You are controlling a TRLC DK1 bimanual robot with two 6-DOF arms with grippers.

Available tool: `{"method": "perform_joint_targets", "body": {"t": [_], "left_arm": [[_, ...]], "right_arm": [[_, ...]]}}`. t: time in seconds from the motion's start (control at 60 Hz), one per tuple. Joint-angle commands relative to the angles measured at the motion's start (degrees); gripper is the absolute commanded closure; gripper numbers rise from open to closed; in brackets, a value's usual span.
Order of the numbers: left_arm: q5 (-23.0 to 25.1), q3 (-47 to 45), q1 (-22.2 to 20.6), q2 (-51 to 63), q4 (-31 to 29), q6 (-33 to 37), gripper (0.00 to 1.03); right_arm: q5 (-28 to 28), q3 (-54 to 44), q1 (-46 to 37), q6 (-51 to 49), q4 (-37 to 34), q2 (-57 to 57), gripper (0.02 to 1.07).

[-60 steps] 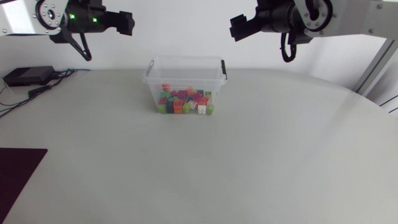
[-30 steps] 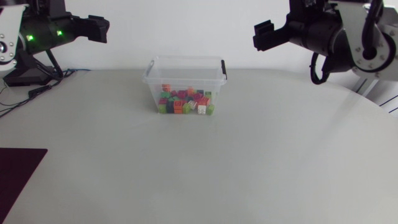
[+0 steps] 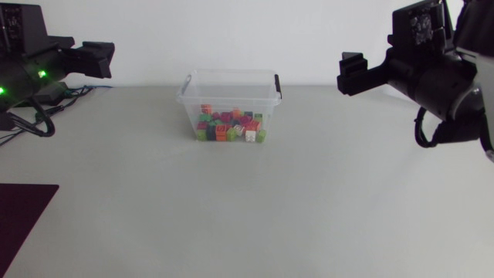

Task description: Place the duplo bricks in the container

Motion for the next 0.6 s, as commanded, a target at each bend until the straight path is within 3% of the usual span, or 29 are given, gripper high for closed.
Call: {"method": "perform_joint_targets", "body": {"t": [0.0,0.583], "left_arm": [[-0.4,-3.1,0.7,-3.1,1.4,0.3,0.05],[-0.4,-16.5,1.7,-19.7,1.3,0.7,0.05]], "right_arm": [[1.0,-3.1,0.2,-0.7,1.7,-3.1,0.06],[1.6,-15.7,-1.3,-1.4,-0.4,-22.3,0.06]]}}
